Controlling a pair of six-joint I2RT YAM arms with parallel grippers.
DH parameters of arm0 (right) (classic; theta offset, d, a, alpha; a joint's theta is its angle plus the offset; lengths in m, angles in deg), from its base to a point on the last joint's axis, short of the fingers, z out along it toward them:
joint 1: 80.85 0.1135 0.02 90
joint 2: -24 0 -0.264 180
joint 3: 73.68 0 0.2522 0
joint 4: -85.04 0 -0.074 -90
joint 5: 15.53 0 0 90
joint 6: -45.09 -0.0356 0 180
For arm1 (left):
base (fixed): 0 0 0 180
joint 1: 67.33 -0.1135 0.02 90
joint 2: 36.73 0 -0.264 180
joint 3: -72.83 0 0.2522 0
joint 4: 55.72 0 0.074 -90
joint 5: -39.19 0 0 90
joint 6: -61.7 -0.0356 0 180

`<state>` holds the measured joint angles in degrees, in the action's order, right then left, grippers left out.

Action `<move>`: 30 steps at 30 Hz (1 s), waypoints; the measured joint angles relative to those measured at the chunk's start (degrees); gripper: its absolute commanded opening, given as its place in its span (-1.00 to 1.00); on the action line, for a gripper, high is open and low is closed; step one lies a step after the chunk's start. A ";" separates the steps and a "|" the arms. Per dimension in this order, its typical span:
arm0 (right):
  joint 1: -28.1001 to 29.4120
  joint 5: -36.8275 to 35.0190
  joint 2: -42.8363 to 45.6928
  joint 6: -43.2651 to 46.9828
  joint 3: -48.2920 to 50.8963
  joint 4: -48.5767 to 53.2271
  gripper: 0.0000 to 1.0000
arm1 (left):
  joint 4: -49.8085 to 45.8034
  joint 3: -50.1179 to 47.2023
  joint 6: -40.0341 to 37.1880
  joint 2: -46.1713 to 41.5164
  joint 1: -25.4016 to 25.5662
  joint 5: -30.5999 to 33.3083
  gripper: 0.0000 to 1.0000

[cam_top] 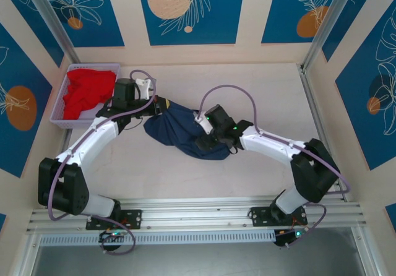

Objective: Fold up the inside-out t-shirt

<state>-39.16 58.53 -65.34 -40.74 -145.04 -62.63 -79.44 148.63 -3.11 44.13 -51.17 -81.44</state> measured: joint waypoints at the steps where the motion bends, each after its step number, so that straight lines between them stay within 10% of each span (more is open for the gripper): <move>1: -0.02 -0.55 -1.07 0.44 -0.33 -0.13 -0.09 | -0.02 0.11 -0.11 0.00 0.00 -0.02 -1.00; 6: -0.55 -2.03 -3.82 1.40 -3.34 -0.72 -1.00 | -0.22 0.37 -0.31 0.02 0.04 0.04 -1.00; 21: -18.56 40.92 16.74 -21.18 -6.21 -2.64 -1.00 | -0.33 1.03 -2.84 2.62 0.26 6.91 -0.99; 30: -22.38 55.39 14.91 -39.32 -2.69 -14.99 -1.00 | -0.63 1.49 -7.65 1.05 3.10 16.76 0.16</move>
<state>-61.54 113.91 -50.43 -80.06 -147.73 -77.62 -80.07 150.12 -10.76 45.18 -48.06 -64.68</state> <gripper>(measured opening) 0.062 0.527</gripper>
